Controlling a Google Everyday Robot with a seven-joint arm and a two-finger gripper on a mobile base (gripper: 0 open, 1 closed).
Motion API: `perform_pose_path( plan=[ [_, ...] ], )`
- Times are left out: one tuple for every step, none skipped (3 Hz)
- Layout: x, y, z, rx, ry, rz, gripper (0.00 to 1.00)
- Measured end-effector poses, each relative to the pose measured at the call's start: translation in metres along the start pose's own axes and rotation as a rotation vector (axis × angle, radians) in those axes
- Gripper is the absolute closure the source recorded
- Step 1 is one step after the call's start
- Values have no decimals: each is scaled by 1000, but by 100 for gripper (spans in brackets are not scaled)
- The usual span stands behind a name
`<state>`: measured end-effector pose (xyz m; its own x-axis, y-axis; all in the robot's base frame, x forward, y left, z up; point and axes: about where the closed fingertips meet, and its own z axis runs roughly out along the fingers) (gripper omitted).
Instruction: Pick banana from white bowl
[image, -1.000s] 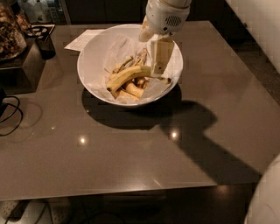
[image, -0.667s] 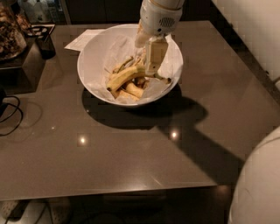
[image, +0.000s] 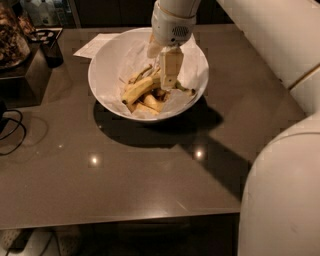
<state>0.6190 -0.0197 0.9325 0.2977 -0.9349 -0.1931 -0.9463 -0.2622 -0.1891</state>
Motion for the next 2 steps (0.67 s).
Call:
perform_pose_path(
  plan=[
    [-5, -4, 14, -25, -5, -14, 32],
    [-8, -6, 25, -47, -11, -20, 41]
  ],
)
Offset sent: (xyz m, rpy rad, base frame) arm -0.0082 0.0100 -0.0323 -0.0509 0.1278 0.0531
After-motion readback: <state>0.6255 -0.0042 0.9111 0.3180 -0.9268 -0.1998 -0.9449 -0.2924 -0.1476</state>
